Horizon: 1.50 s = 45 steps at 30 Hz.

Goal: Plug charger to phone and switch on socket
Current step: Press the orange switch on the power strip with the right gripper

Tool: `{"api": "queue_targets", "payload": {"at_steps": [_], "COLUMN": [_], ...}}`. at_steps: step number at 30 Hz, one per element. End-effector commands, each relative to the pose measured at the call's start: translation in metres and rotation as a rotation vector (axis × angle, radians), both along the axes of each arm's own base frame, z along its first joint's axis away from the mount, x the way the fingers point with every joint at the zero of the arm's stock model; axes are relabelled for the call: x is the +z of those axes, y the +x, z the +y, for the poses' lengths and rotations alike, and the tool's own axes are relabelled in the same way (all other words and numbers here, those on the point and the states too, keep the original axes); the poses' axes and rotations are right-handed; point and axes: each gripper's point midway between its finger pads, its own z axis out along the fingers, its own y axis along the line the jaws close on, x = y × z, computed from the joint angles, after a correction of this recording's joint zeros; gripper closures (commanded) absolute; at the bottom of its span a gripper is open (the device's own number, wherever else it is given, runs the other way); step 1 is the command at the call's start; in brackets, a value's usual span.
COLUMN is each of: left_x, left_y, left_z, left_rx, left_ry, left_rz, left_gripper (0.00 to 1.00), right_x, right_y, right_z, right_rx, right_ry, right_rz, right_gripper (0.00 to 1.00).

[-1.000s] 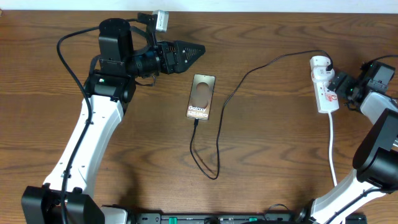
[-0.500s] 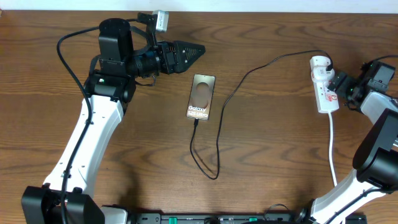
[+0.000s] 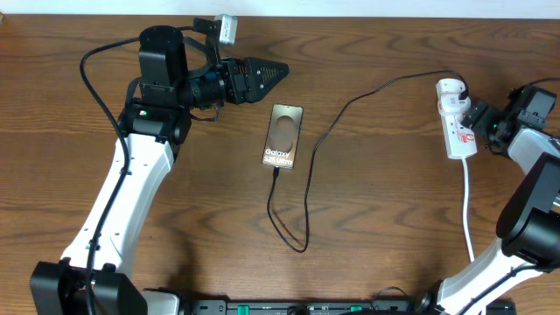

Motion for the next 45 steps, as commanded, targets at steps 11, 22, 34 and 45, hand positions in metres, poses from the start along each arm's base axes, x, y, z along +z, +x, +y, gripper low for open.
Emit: {"api": "queue_targets", "payload": {"at_steps": [11, 22, 34, 45], "left_x": [0.011, 0.011, 0.011, 0.011], "left_y": [-0.001, -0.001, -0.001, -0.001], "left_z": [0.002, 0.002, 0.002, 0.002], "left_rx": [0.006, 0.006, 0.006, 0.006], "left_ry": [-0.005, -0.005, -0.005, -0.005], "left_rz": [-0.024, -0.024, -0.024, -0.024], "left_gripper": [0.13, 0.13, 0.13, 0.13], "right_x": [-0.025, 0.005, 0.066, 0.055], "right_y": [-0.004, -0.017, -0.015, -0.032], "right_z": [0.055, 0.021, 0.027, 0.034], "right_rx": [0.128, 0.083, 0.244, 0.243], "right_ry": [0.098, -0.069, -0.187, -0.136], "right_rz": [0.074, 0.124, 0.052, 0.124], "right_gripper": [0.01, 0.01, 0.01, 0.01]}}
